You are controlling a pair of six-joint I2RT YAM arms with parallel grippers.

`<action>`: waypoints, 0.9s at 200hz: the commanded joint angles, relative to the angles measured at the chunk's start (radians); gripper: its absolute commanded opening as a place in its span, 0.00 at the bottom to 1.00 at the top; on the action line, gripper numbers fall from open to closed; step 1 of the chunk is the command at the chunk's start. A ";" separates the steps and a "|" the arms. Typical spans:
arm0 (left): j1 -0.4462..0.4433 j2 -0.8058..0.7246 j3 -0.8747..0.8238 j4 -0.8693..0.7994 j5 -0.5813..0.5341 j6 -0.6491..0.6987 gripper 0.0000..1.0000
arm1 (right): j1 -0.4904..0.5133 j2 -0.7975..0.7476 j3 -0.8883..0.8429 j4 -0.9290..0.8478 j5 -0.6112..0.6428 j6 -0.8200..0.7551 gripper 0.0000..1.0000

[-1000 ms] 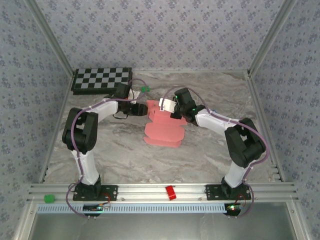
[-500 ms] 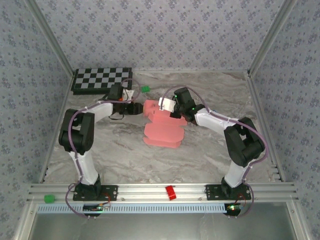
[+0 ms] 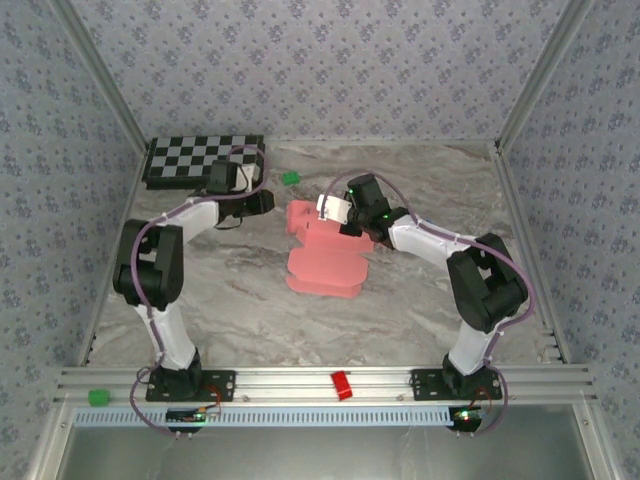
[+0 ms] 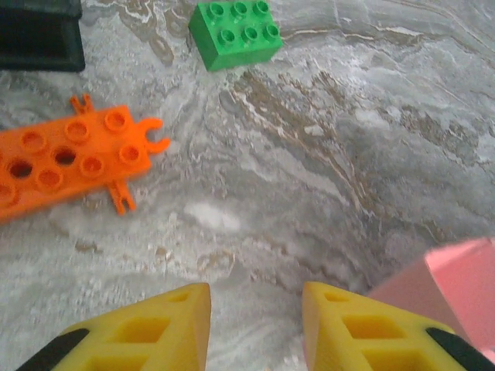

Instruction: Fold the paper box

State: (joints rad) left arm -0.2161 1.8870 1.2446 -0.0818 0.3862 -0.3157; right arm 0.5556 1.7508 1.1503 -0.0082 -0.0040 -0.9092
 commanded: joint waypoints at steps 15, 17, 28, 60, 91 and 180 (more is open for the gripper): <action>-0.012 0.094 0.120 -0.113 0.060 0.020 0.36 | 0.001 0.016 0.020 -0.022 -0.006 -0.004 0.00; -0.013 0.098 0.123 -0.118 0.061 0.023 0.36 | 0.002 0.016 0.019 -0.022 -0.006 -0.005 0.00; -0.022 0.117 0.147 -0.146 0.068 0.037 0.36 | 0.004 0.013 0.016 -0.014 -0.007 -0.007 0.00; -0.035 0.178 0.218 -0.222 0.100 0.046 0.37 | 0.007 0.007 0.008 0.000 -0.004 -0.016 0.00; -0.046 0.219 0.260 -0.264 0.123 0.050 0.38 | 0.010 0.004 0.008 0.008 0.004 -0.020 0.00; -0.052 0.157 0.202 -0.267 0.220 0.113 0.39 | 0.011 0.013 0.007 0.015 0.025 -0.018 0.00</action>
State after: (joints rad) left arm -0.2642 2.1017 1.4780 -0.3443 0.5385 -0.2409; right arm 0.5613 1.7523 1.1503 -0.0040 0.0116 -0.9108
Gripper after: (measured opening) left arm 0.384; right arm 0.053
